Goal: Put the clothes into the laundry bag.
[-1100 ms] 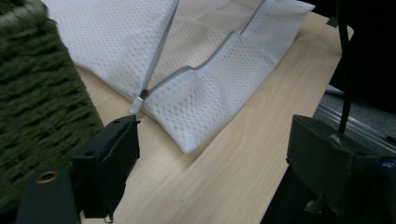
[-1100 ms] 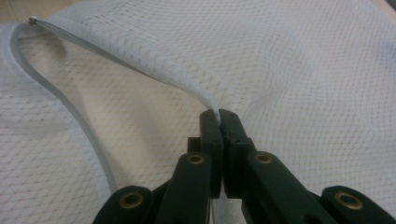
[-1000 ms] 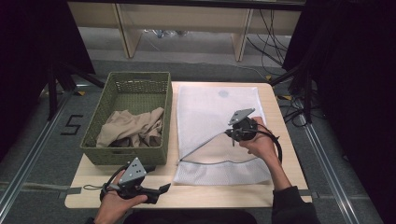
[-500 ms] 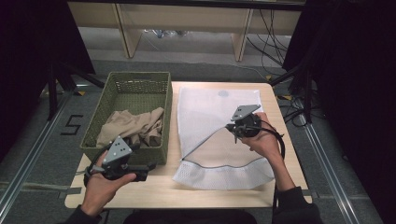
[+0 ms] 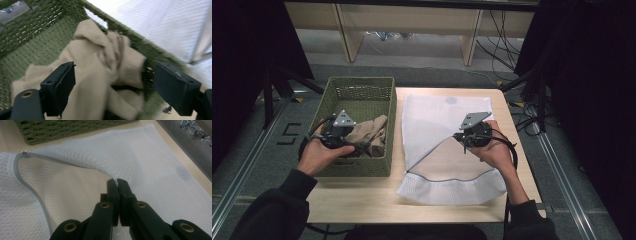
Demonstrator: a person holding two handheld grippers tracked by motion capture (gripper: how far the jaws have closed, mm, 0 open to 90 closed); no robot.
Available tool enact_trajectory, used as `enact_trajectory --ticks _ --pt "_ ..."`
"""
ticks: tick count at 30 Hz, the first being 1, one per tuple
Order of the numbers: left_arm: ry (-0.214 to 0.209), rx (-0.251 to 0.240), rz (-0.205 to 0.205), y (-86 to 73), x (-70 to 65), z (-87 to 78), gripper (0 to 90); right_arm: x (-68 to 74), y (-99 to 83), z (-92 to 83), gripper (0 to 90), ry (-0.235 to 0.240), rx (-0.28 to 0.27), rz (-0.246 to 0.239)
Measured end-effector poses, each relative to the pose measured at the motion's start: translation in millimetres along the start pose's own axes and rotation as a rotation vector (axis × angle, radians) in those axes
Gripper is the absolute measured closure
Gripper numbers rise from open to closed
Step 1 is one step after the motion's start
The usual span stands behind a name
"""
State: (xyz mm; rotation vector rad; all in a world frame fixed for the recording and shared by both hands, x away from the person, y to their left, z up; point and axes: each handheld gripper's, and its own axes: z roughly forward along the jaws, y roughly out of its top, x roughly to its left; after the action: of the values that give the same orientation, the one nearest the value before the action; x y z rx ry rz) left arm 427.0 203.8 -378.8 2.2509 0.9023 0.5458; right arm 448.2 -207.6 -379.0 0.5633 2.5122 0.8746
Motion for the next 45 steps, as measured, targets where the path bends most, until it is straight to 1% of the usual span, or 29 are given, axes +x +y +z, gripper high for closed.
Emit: enact_trajectory --ticks 2,4,5,6,8,9,10,12,13,14,15,16,17,18,19,21,25,27,31,32,35,36,38,39,41,42,43,44,45 --pt "0.001 0.018 -0.001 3.9 6.4 9.3 18.0 -0.4 -0.4 0.3 90.0 0.003 -0.001 -0.002" --pt "-0.034 0.03 -0.038 6.7 10.1 20.1 17.7 -0.1 -1.6 1.1 90.0 0.005 0.004 0.005" --pt "-0.057 0.036 -0.039 8.2 11.5 25.2 17.6 -2.0 -2.4 1.7 90.0 0.008 0.006 -0.004" --pt "-0.093 0.075 -0.014 10.4 13.2 27.3 17.6 -2.0 -2.4 1.7 90.0 0.008 0.006 -0.004" --pt "-0.111 0.063 -0.033 13.2 8.3 35.1 17.2 -0.8 -3.4 1.8 90.0 0.006 0.013 0.013" --pt "-0.114 0.098 -0.002 15.0 8.2 37.5 17.4 -0.5 -3.6 1.9 90.0 0.01 0.016 0.012" --pt "-0.109 0.101 -0.001 15.7 6.9 42.5 16.7 -0.7 -3.7 2.0 90.0 0.009 0.015 0.015" --pt "-0.148 0.132 0.005 16.4 9.1 50.2 15.7 -1.2 -3.5 2.2 90.0 0.006 0.013 0.009" --pt "-0.152 0.16 -0.018 16.8 9.6 53.6 16.6 -1.4 -3.4 2.8 90.0 0.012 0.011 -0.001" --pt "-0.13 0.195 -0.001 17.4 10.4 56.9 18.1 -1.4 -3.3 2.8 90.0 0.015 0.011 -0.01" --pt "-0.089 0.226 0.029 17.9 10.3 61.2 18.5 0.5 -3.2 2.1 90.0 0.01 0.016 0.01" --pt "-0.058 0.272 0.057 17.3 10.1 65.5 18.1 -0.9 -2.9 2.7 90.0 0.014 0.01 -0.008" --pt "-0.035 0.307 0.104 17.5 12.7 69.8 18.1 -0.6 -2.7 2.6 90.0 0.014 0.01 -0.001" --pt "-0.031 0.339 0.123 16.8 15.4 73.6 18.5 -1.2 -2.7 2.4 90.0 0.013 0.01 -0.007" --pt "-0.006 0.373 0.092 14.2 18.5 78.1 18.5 -0.5 -3.1 2.2 90.0 0.016 0.011 -0.002" --pt "0.01 0.383 0.08 13.1 20.4 79.4 18.6 -1.0 -3.4 1.9 90.0 0.013 0.012 -0.007" --pt "0.031 0.4 0.097 5.3 33.0 85.4 17.6 -0.9 -4.7 1.4 90.0 0.016 0.016 0.005" --pt "0.03 0.404 0.077 1.2 38.6 89.4 16.3 -0.8 -4.9 2.2 90.0 0.017 0.02 0.004" --pt "0.015 0.423 0.074 -7.8 45.2 102.5 11.7 -0.4 -4.7 4.1 90.0 0.023 0.019 -0.01" --pt "0.008 0.436 0.052 -10.9 44.6 106.6 8.6 -0.3 -4.7 4.0 90.0 0.024 0.019 -0.009" --pt "0.006 0.466 0.071 -17.1 45.7 119.0 0.0 -0.6 -4.5 3.5 90.0 0.025 0.018 -0.009" --pt "-0.008 0.476 0.082 -20.7 45.6 124.6 0.0 -0.2 -5.0 3.0 90.0 0.029 0.02 -0.008" --pt "-0.017 0.478 0.075 -21.0 46.5 125.7 0.0 -0.5 -5.0 2.6 90.0 0.025 0.018 -0.005" --pt "-0.031 0.476 0.08 -21.2 48.6 125.2 4.6 -0.7 -5.0 2.3 90.0 0.026 0.017 -0.003" --pt "-0.054 0.457 0.061 -21.5 52.0 122.7 27.9 0.0 -5.6 1.6 90.0 0.022 0.019 0.001" --pt "-0.054 0.455 0.066 -20.5 54.0 121.0 36.9 -0.4 -5.6 2.0 90.0 0.026 0.015 -0.006" --pt "-0.042 0.445 0.055 -20.3 54.3 119.9 53.0 -0.5 -5.6 1.2 90.0 0.032 0.015 -0.002" --pt "-0.034 0.437 0.048 -20.1 55.3 119.3 53.0 -0.5 -5.6 1.2 90.0 0.032 0.015 -0.002" --pt "-0.023 0.424 0.04 -20.1 56.8 119.2 57.4 -0.9 -5.6 0.6 90.0 0.025 0.012 0.002"
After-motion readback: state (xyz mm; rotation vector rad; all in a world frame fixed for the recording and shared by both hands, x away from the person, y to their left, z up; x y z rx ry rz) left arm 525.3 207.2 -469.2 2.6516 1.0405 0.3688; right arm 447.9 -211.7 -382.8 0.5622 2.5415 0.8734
